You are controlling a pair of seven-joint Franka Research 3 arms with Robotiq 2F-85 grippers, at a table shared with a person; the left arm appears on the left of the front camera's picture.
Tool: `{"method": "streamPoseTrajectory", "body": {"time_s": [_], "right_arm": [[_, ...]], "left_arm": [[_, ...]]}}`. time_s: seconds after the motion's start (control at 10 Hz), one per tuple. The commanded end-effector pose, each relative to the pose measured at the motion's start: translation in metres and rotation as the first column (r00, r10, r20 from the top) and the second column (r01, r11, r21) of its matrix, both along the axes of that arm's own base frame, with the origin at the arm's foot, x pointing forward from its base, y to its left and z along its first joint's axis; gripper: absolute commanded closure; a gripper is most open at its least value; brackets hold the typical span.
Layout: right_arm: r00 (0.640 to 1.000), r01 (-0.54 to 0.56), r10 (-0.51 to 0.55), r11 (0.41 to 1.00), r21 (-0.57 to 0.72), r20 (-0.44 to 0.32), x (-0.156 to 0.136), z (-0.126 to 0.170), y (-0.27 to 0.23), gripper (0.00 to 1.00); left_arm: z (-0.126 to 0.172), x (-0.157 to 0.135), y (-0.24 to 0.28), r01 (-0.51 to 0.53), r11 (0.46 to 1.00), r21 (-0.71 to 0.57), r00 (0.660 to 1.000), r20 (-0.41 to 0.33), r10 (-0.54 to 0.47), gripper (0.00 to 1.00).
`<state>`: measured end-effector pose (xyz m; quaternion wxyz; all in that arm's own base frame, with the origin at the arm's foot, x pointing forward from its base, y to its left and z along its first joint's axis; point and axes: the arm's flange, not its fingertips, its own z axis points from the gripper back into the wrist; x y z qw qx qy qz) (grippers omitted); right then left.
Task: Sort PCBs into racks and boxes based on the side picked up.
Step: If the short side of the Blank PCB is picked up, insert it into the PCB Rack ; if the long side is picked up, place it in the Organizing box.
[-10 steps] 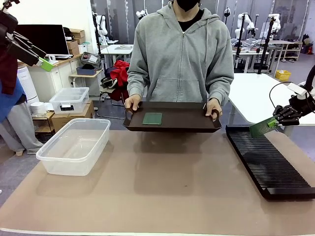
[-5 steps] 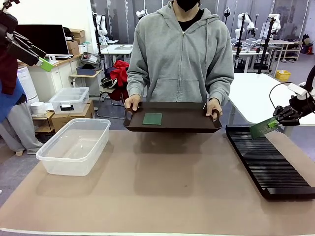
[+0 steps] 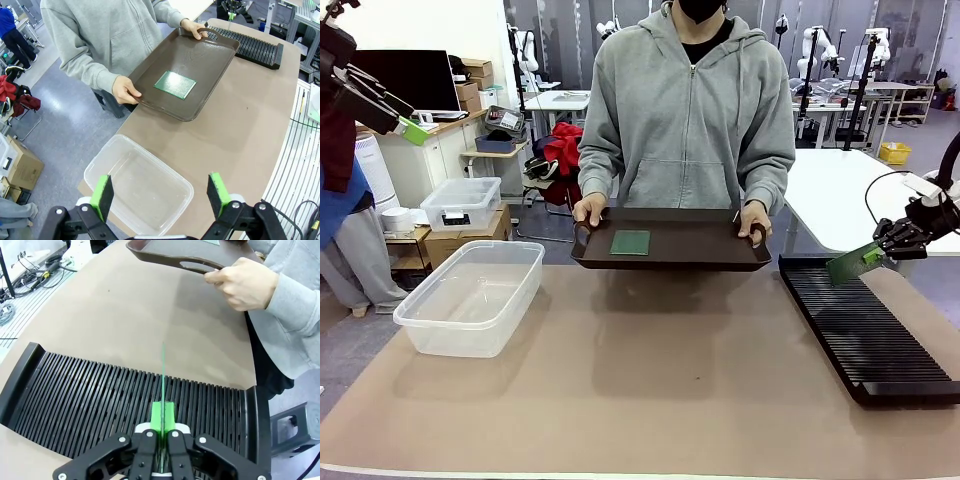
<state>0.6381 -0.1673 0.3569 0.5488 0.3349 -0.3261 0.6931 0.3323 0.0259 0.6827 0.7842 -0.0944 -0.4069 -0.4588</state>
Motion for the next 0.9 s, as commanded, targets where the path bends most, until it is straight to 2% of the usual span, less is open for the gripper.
{"method": "streamPoseTrajectory", "body": {"time_s": [0.0,0.5,0.8], "right_arm": [[0.999,-0.03,0.031,0.999,-0.031,0.026,-0.001,-0.012,0.009,0.98],[0.997,-0.065,0.067,0.997,-0.041,0.04,0.003,-0.033,0.023,0.98],[0.997,-0.05,0.053,0.997,-0.055,0.059,0.001,-0.044,0.031,0.98]], "left_arm": [[-0.001,0.0,0.001,-0.002,1.0,-0.003,1.0,-0.001,0.002,0.0],[-0.001,0.0,0.001,-0.002,1.0,-0.003,1.0,-0.001,0.002,0.0],[-0.001,0.0,0.001,-0.002,1.0,-0.003,1.0,-0.001,0.002,0.0]]}}
